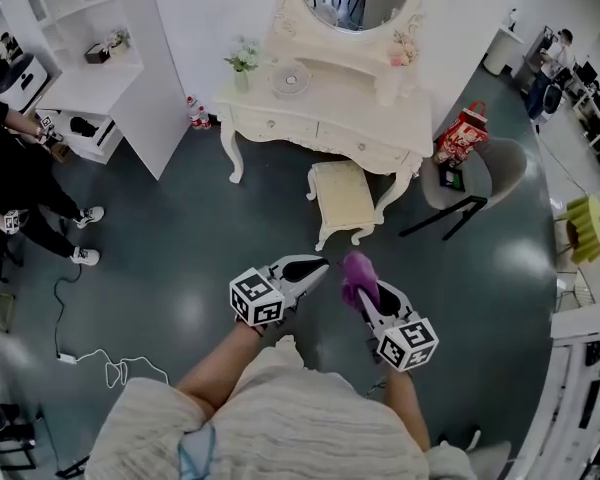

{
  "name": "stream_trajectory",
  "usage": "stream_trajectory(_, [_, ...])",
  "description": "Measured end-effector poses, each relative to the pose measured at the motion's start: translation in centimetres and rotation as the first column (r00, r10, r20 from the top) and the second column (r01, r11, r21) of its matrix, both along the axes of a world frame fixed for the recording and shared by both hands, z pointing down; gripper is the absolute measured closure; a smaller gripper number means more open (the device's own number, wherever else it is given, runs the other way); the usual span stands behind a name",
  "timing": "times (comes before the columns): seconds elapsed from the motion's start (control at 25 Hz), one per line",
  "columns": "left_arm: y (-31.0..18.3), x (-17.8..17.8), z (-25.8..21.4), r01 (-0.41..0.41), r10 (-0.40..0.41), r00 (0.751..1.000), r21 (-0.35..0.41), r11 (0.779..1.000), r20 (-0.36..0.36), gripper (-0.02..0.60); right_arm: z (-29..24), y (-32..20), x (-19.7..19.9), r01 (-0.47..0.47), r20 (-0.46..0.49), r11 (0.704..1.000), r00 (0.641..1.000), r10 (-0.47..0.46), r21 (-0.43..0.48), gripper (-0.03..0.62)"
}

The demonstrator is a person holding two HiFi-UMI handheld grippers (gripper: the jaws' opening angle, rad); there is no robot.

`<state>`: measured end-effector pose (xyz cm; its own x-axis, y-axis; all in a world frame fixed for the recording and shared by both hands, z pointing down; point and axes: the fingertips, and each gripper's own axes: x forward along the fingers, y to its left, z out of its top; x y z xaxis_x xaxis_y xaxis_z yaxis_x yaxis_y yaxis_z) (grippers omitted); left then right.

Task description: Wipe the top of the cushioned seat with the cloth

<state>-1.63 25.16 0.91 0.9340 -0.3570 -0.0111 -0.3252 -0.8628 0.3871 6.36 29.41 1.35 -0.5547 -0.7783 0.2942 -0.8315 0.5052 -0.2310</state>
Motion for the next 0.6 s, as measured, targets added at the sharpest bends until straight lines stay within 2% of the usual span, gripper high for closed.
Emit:
stream_trajectory(0.2, [-2.2,-0.8,0.2,-0.029,0.029,0.999,0.027,0.999,0.018,0.567,0.1,-1.7,-0.6,-0.037,-0.011,0.999,0.999,0.037,-0.006,0.494])
stream_trajectory(0.36, [-3.5,-1.6,0.7,-0.029,0.029,0.999,0.018,0.999,0.019,0.567,0.4,-2.5,-0.9,-0.053,-0.005,0.998,0.999,0.053,-0.025,0.494])
stream_trajectory(0.6, [-5.2,-1.6,1.2,-0.029,0.029,0.999,0.009,1.000,0.015,0.566,0.6,-5.0,-1.7,-0.028,-0.002,0.999,1.000,0.028,-0.025,0.494])
